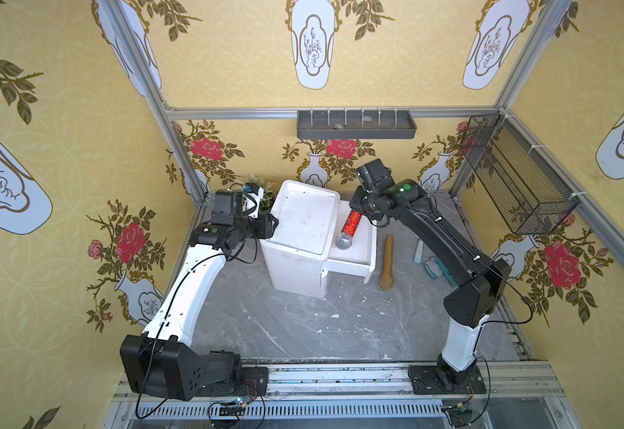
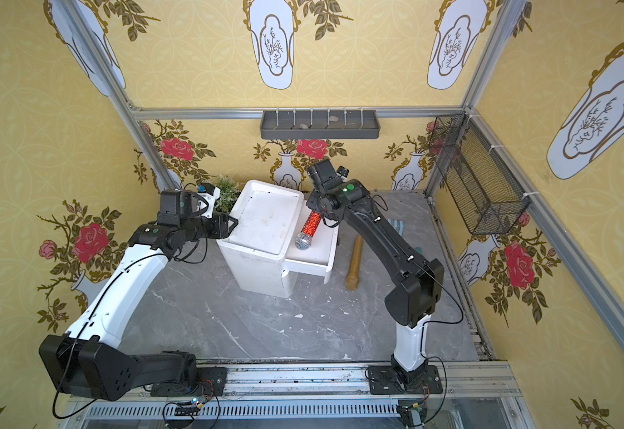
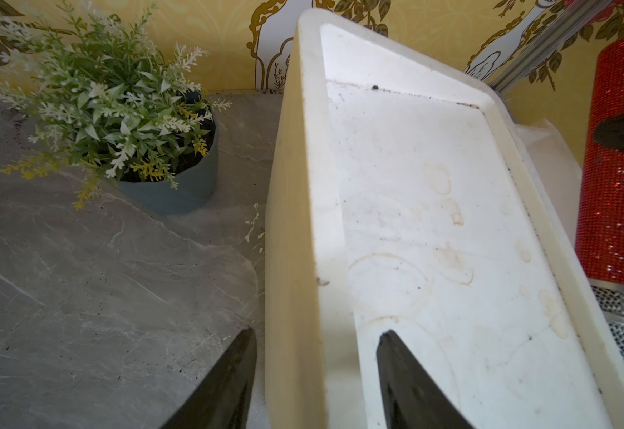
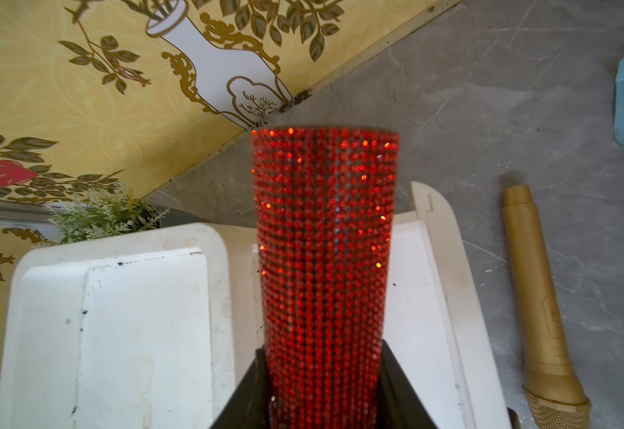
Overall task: Take the microphone out of the drawer
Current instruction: Pick up the microphone from the drawer, then place the microphone at the center of the board.
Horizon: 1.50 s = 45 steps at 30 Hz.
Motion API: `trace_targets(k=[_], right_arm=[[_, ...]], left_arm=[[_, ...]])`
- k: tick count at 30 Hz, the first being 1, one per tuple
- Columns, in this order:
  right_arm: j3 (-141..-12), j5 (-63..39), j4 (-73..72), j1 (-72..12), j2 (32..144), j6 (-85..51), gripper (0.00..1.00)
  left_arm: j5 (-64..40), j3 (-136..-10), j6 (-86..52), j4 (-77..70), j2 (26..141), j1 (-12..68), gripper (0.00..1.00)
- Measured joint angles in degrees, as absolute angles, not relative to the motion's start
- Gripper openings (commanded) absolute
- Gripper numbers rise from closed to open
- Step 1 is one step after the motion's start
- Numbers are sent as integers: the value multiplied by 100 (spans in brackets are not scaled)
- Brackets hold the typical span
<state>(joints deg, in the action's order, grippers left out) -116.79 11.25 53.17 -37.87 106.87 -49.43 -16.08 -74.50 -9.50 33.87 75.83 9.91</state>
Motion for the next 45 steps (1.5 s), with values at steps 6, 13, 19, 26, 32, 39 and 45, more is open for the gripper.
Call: trace_targets(k=[6,13,19,26,32,39,45], right_arm=[[-11703,1127,5223,-3581,10407,-4764,17],[-11498,1116,5168,-3035,9891,-4495,17],[-10794,1066,4939,-2316,9139,-4340,18],[-9609,591,4840,-1380,8364,-4235,17],[-8466,60,4755,-788,7924,-4045,17],[-7452,-340,4742,-456,7756,-3634,18],[-6971,-888,4595,-458,8191,-3168,16]], left_arm=[[-1608,-7450,-952,3387,7596,991,59],[-1546,-7448,-952,3387,7644,1000,56],[-1540,-7446,-952,3389,7671,1011,48],[-1461,-7446,-947,3343,7699,1103,42],[-1459,-7452,-947,3260,7728,1146,39],[-1485,-7472,-956,3190,7776,1153,37],[-1490,-7472,-974,3183,7776,1153,39]])
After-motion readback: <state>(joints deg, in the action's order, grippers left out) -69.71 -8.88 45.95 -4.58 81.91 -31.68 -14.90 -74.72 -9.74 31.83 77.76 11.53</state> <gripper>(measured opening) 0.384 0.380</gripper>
